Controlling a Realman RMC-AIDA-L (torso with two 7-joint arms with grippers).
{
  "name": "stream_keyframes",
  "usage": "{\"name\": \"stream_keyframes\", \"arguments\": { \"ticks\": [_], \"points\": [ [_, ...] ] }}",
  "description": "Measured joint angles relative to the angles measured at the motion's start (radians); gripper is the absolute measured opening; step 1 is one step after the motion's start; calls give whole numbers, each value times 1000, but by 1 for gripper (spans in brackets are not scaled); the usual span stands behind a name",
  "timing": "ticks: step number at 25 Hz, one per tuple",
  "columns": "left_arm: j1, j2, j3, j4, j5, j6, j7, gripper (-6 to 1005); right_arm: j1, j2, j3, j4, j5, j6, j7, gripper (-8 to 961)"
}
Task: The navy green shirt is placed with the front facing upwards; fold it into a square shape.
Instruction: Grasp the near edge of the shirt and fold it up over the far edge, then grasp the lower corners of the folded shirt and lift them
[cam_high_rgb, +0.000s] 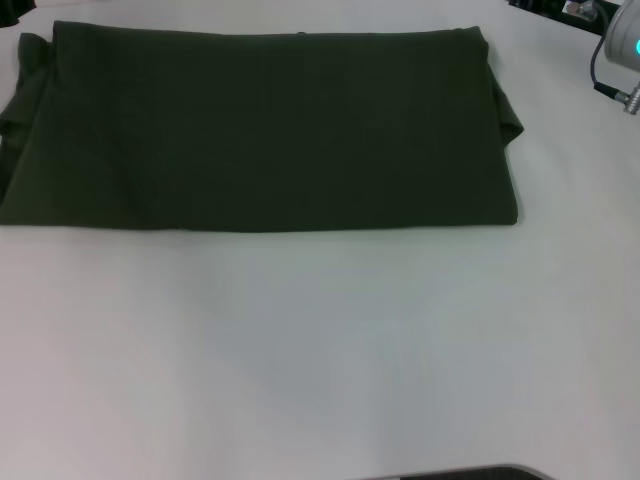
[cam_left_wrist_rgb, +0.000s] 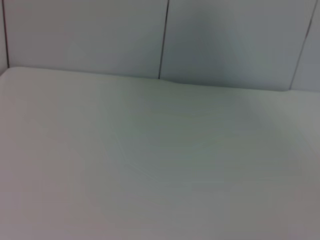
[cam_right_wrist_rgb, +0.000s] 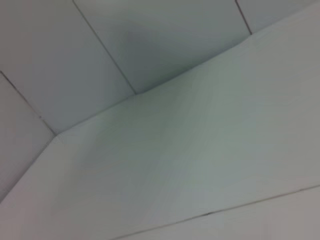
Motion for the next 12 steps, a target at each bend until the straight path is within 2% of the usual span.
{"name": "stream_keyframes", "arguments": {
  "ticks": [4,6,7,9,12],
  "points": [
    [16,0,8,15,-24,18,-1,509,-20,0,0,3,57,-12,-55,546],
    [31,0,12,29,-27,67,-9,671,-35,3,-1,5,85,-47,-92,645],
    [42,0,14,39,-26,105,-16,752,-45,5,-1,5,96,-74,-111,695],
    [70,4,15,69,-27,221,-31,834,-66,5,-1,3,107,-137,-135,794],
    [123,6,15,121,-45,410,-39,958,-107,-1,1,-3,109,-243,-155,802]
  ]
}}
